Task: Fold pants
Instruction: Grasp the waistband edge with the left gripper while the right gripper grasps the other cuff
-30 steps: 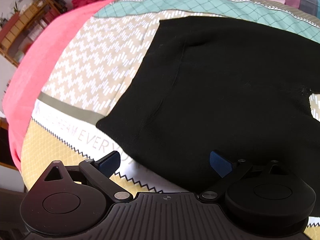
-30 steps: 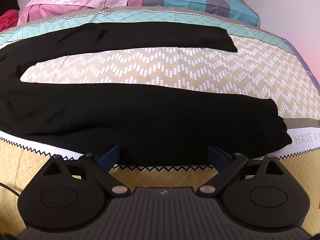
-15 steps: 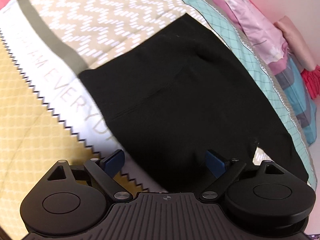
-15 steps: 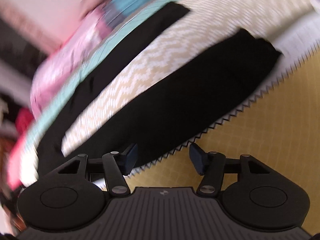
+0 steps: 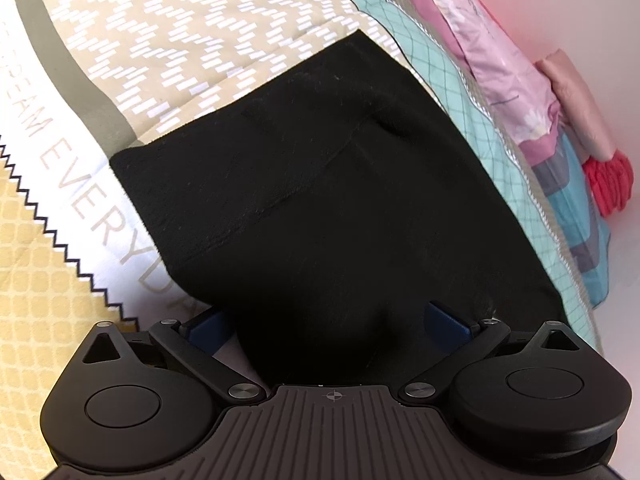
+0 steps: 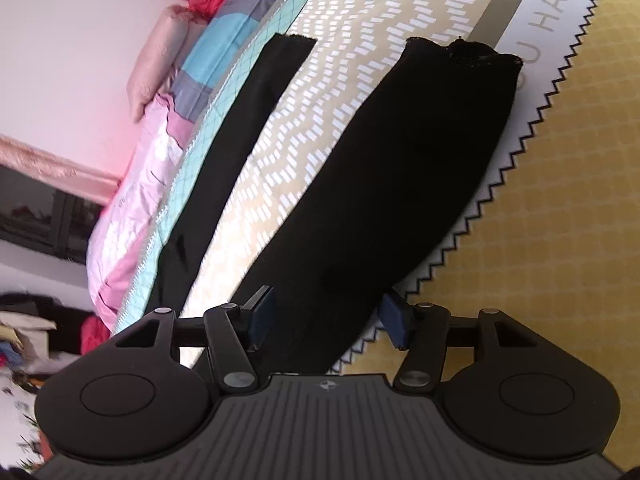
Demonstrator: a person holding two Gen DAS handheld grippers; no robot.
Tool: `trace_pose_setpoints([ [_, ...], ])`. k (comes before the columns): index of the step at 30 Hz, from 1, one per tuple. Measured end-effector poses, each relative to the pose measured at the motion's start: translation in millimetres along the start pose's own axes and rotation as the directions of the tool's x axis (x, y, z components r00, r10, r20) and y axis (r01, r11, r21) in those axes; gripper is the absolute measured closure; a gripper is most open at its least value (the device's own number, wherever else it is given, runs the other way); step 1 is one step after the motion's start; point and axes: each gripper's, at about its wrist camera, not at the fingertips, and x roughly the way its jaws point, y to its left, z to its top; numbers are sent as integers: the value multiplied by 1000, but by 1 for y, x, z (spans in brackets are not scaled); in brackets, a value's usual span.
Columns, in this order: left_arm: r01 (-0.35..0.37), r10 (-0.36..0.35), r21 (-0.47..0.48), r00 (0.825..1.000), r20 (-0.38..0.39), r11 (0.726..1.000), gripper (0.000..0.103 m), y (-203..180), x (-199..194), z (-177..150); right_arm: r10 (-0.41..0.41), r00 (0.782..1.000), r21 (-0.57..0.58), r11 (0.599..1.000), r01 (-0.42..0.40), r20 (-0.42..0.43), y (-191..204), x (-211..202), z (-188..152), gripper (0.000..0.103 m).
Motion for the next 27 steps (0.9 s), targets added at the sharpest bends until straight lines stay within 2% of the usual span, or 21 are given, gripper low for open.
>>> trace_pose_setpoints([
  [3, 9, -9, -11, 1000, 1, 1000, 0, 1, -2, 0, 15, 1000, 40, 999, -15, 5, -4, 0, 3, 40],
  [7, 27, -27, -24, 1000, -15, 999, 0, 8, -11, -6, 12, 1000, 19, 1000, -12, -18, -7, -8, -3, 43],
  [9, 41, -42, -34, 999, -20, 999, 0, 13, -10, -9, 22, 1000, -7, 1000, -22, -13, -7, -8, -6, 41],
  [12, 35, -36, -22, 999, -21, 999, 0, 9, -8, -8, 51, 999, 6, 999, -51, -7, -4, -3, -5, 31],
  [14, 29, -29, -5, 999, -22, 1000, 0, 5, -6, -5, 49, 999, -16, 999, -49, -8, 1, 2, -3, 31],
  [15, 23, -23, 1, 1000, -21, 1000, 0, 3, -5, -4, 42, 999, -26, 999, -42, -9, 3, 3, -2, 34],
  [16, 20, -20, 5, 1000, -18, 1000, 0, 1, -4, -4, 18, 1000, -37, 999, -19, -10, 5, 4, -2, 50],
  [17, 14, -14, 8, 1000, -16, 1000, 0, -1, -3, -3, -14, 1000, -50, 999, 14, -12, 6, 4, -2, 71],
  [19, 11, -11, 5, 999, -40, 1000, 19, -1, 3, -3, -48, 999, -49, 998, 47, -24, 2, 4, -2, 91],
  [22, 3, -3, -7, 999, -43, 1000, 16, 1, 5, -5, -30, 999, -14, 999, 30, -28, -6, 3, -3, 93],
  [25, 11, -12, -5, 999, -33, 1000, 26, -4, 1, 1, -53, 998, -60, 997, 51, -36, 4, 6, 2, 94],
  [27, 51, -51, -5, 999, -12, 999, 27, -10, -6, 9, -38, 999, -84, 996, 35, -30, 13, 5, 8, 95],
])
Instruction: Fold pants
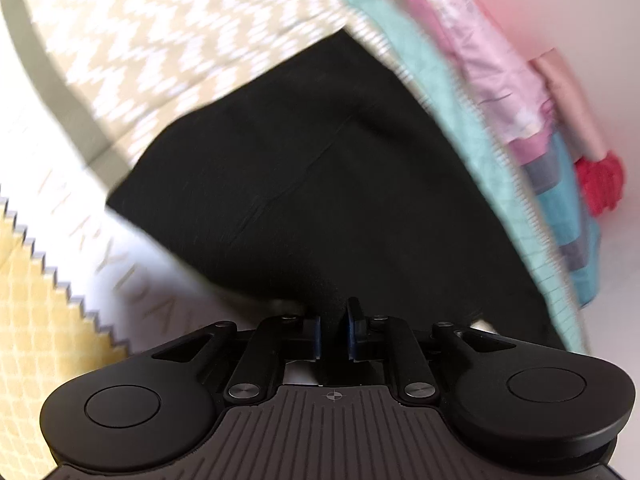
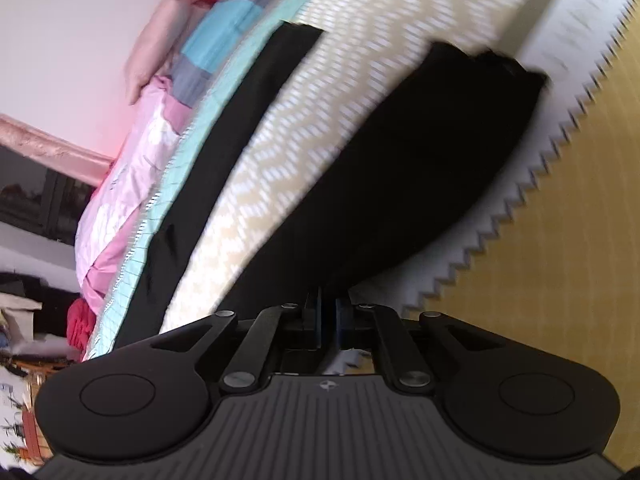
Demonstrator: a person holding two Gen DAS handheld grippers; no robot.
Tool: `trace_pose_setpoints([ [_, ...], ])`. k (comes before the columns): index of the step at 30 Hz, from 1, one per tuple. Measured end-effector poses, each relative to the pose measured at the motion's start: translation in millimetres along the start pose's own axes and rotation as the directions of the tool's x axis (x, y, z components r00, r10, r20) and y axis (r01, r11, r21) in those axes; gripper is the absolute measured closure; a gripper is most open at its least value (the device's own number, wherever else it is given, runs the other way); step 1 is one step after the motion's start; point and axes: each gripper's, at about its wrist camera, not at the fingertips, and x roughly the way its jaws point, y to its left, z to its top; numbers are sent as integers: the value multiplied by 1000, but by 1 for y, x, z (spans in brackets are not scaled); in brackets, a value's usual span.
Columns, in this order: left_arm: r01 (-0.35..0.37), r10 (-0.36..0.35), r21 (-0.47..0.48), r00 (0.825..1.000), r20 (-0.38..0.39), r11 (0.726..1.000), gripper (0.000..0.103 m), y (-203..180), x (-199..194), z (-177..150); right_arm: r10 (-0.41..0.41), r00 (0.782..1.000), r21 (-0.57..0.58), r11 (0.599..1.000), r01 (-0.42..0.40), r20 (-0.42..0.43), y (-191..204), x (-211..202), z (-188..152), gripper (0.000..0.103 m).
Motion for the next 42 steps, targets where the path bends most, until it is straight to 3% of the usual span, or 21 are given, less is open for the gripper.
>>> trace_pose_setpoints([
  [9, 72, -77, 106, 996, 45, 992, 29, -61, -1, 46, 84, 996, -69, 994, -83, 3, 72, 21, 66, 95],
  [15, 32, -33, 139, 999, 4, 990, 30, -91, 37, 93, -13, 997, -55, 998, 10, -72, 115, 87, 132, 94],
  [18, -31, 40, 155, 998, -56, 987, 29, -106, 72, 114, -69, 988, -29, 997, 65, -141, 127, 134, 161, 87],
  [20, -56, 70, 139, 993, -100, 989, 27, -107, 89, 130, -64, 981, 11, 998, 67, -183, 130, 157, 178, 67],
  [22, -37, 52, 125, 992, -118, 992, 25, -105, 94, 136, 1, 995, -19, 1000, -3, -101, 136, 159, 189, 61],
  [23, -18, 34, 119, 991, -129, 993, 19, -102, 94, 138, 14, 999, -70, 997, -17, -37, 139, 155, 194, 47],
  [25, 1, 11, 80, 988, -152, 997, 13, -96, 97, 141, -16, 999, -127, 992, 21, 39, 140, 142, 201, 29],
  [29, 60, -60, -1, 990, -128, 998, 7, -81, 87, 144, -27, 969, -201, 977, 79, 247, 126, 90, 198, 28],
  [33, 51, -47, 53, 995, -83, 997, 0, -89, 73, 143, -85, 920, -324, 920, 220, 383, 107, 46, 161, 18],
  [35, 39, -36, 59, 998, -59, 998, 0, -92, 68, 145, -96, 921, -378, 892, 248, 377, 105, 40, 139, 18],
  [37, 27, -26, 37, 999, -36, 999, 0, -92, 66, 150, -73, 937, -456, 859, 234, 343, 102, 42, 106, 16],
  [40, -5, 5, 11, 1000, -7, 1000, 0, -92, 65, 153, -143, 942, -602, 738, 305, 302, 105, 59, 63, 14],
  [42, -17, 17, 10, 1000, 6, 1000, 0, -93, 65, 152, -281, 915, -660, 634, 403, 289, 102, 85, 51, 16],
])
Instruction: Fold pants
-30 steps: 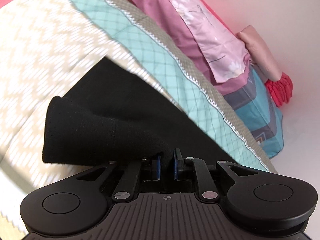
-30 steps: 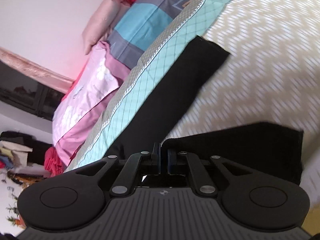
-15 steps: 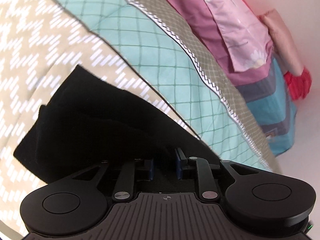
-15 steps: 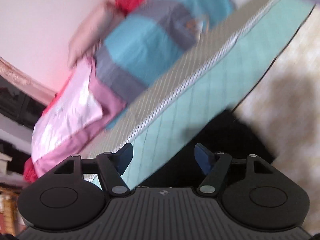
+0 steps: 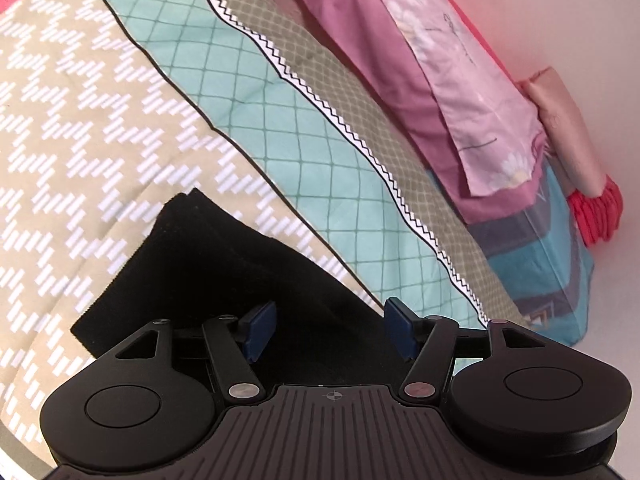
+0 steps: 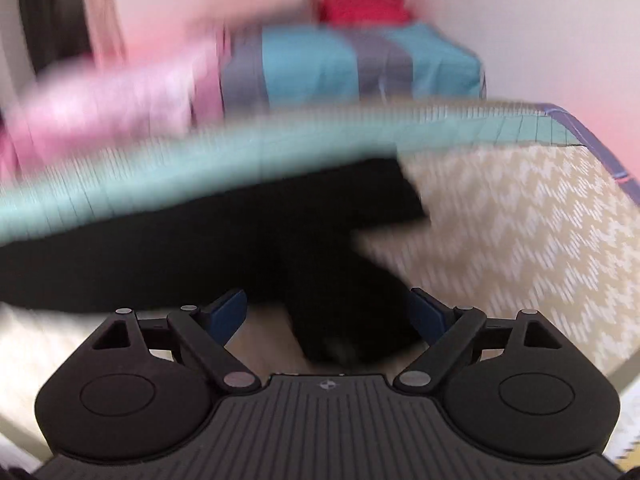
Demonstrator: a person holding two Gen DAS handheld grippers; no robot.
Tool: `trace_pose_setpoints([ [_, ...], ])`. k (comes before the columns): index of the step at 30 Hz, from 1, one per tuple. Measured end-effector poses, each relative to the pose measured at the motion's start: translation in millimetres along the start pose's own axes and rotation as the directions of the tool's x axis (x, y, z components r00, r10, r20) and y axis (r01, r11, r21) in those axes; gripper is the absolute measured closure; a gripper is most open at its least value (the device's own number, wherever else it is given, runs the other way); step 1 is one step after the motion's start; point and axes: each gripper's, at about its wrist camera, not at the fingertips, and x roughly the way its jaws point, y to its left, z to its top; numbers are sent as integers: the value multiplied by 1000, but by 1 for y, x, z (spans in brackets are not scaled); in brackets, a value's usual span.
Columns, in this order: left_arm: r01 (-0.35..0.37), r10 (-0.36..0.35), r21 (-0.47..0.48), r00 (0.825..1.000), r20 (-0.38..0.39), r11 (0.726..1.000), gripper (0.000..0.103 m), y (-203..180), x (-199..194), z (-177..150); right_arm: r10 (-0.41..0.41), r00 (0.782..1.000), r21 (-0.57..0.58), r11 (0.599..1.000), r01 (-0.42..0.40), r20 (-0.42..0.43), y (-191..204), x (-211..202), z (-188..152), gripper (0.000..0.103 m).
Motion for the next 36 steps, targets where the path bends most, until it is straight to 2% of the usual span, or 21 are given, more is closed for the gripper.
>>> trace_pose_setpoints([
  [1, -5, 5, 2, 1000, 5, 1000, 0, -1, 0, -1, -41, 998, -52, 998, 39, -47, 3, 11, -3, 32],
  [2, -10, 10, 8, 1000, 4, 1000, 0, -1, 1, -2, -22, 998, -63, 998, 18, -51, 0, 13, -2, 44],
  [3, -19, 19, 19, 1000, -1, 1000, 0, -2, 3, -3, 6, 999, -23, 1000, -7, -31, -8, 10, 3, 65],
  [4, -33, 33, 32, 999, -6, 999, 0, -3, 5, -3, 9, 1000, 9, 1000, -8, -30, -16, 10, 14, 92],
  [5, -43, 43, 46, 999, -11, 998, 0, -3, 8, -4, 11, 1000, 44, 999, -11, 2, -25, 7, 27, 92],
  [7, -55, 56, 58, 998, -17, 997, 0, -2, 13, -6, 27, 997, 118, 992, -35, 71, -45, 3, 56, 92],
  [10, -55, 56, 51, 998, -16, 997, 0, 1, 17, -7, 58, 988, 162, 983, -80, 140, -65, 7, 100, 92],
  [11, -55, 56, 55, 998, -15, 997, 0, 2, 18, -7, 72, 985, 166, 981, -98, 156, -69, 13, 112, 92],
  [13, -58, 59, 65, 998, -16, 996, 0, 2, 20, -7, 50, 990, 182, 981, -74, 136, -71, 38, 129, 91],
  [15, -62, 63, 71, 998, -18, 996, 0, 1, 21, -7, -11, 1000, 223, 975, 6, 20, -74, 69, 135, 73],
  [16, -63, 64, 70, 998, -20, 996, 0, 1, 21, -6, -65, 996, 251, 965, 77, -57, -77, 83, 135, 62],
  [17, -62, 63, 65, 998, -25, 996, 0, 1, 20, -5, -113, 989, 280, 950, 134, -90, -80, 89, 134, 60],
  [18, -57, 59, 59, 998, -31, 997, 0, 1, 18, -3, -142, 986, 317, 934, 162, -83, -84, 88, 131, 60],
  [19, -46, 48, 53, 998, -35, 998, 0, 1, 15, 0, -145, 988, 363, 919, 154, -50, -88, 81, 127, 48],
  [20, -31, 32, 45, 999, -34, 999, 0, 2, 12, 3, -151, 988, 405, 903, 145, -18, -91, 75, 123, 31],
  [21, -12, 12, 31, 1000, -27, 999, 0, 3, 7, 7, -176, 984, 431, 888, 158, 1, -92, 69, 119, 26],
  [22, 12, -12, 12, 1000, -11, 1000, 0, 5, 1, 12, -205, 979, 438, 881, 181, 9, -92, 64, 115, 26],
  [24, 56, -54, -35, 998, 40, 998, 0, 10, -14, 21, -217, 976, 407, 893, 194, 11, -89, 57, 112, 26],
  [26, 69, -62, -72, 993, 99, 995, 0, 14, -29, 29, -233, 971, 373, 906, 199, 49, -82, 46, 108, 26],
  [32, 0, 16, -74, 976, 219, 997, 0, 15, -64, 36, -239, 957, 309, 934, 180, 166, -60, 18, 99, 24],
  [36, -103, 109, -35, 956, 273, 994, 0, 17, -80, 25, -146, 970, 240, 966, 97, 195, -33, 8, 101, 21],
])
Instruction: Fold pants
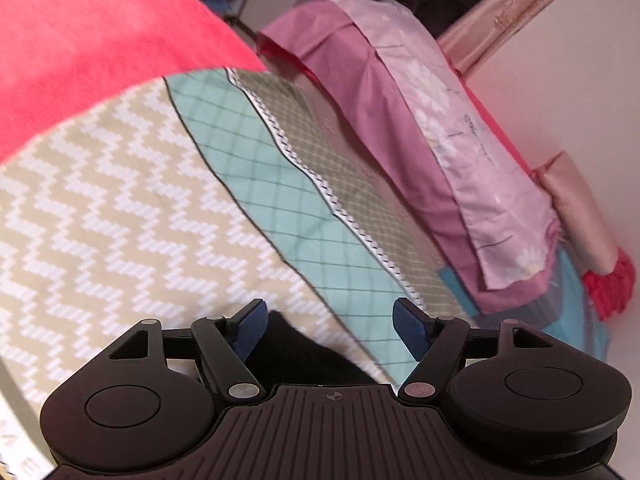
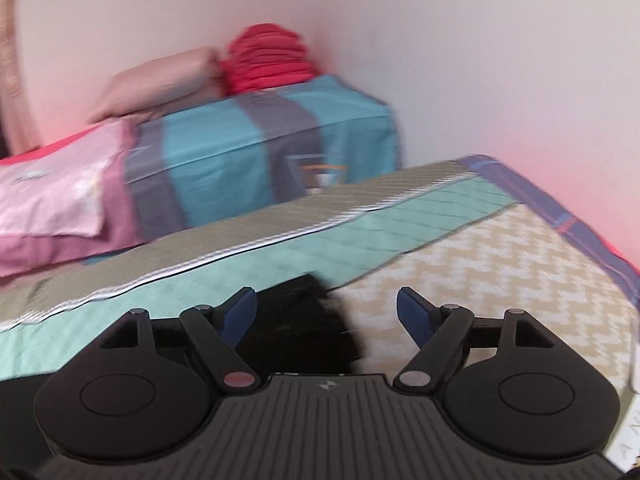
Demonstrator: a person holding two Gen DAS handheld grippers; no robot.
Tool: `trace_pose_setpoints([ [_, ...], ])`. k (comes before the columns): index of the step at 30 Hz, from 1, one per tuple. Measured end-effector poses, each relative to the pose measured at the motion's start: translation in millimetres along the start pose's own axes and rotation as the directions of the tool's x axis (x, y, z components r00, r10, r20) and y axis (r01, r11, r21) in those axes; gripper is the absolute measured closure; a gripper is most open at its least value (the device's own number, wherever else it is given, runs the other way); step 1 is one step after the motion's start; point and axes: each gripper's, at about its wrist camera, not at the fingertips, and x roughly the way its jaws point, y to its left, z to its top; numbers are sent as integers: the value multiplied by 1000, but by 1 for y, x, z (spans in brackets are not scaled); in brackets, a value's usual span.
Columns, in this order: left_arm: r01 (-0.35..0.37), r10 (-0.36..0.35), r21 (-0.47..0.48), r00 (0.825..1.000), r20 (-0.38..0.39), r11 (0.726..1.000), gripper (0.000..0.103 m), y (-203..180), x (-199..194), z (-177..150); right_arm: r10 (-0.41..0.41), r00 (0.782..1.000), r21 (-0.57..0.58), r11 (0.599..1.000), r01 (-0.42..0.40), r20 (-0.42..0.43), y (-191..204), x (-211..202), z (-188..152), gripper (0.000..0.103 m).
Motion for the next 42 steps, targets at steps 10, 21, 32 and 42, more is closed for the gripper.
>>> trace_pose_setpoints([
  [10, -110, 100, 174, 993, 65, 979, 0, 13, -32, -29, 468, 855, -384, 764, -519, -224, 147, -24, -32, 21],
  [21, -129, 158, 552, 987, -5, 824, 0, -20, -14, -113, 536, 737, -569, 480, -668, -412, 281, -11, -75, 26],
  [32, -106, 166, 648, 986, -33, 754, 0, -58, -19, -151, 464, 826, -295, 779, -553, -322, 229, 6, -58, 33],
  [42, -179, 234, 605, 972, -13, 776, 0, -30, -77, -180, 537, 789, -189, 777, -601, -299, 199, -32, -78, 33],
])
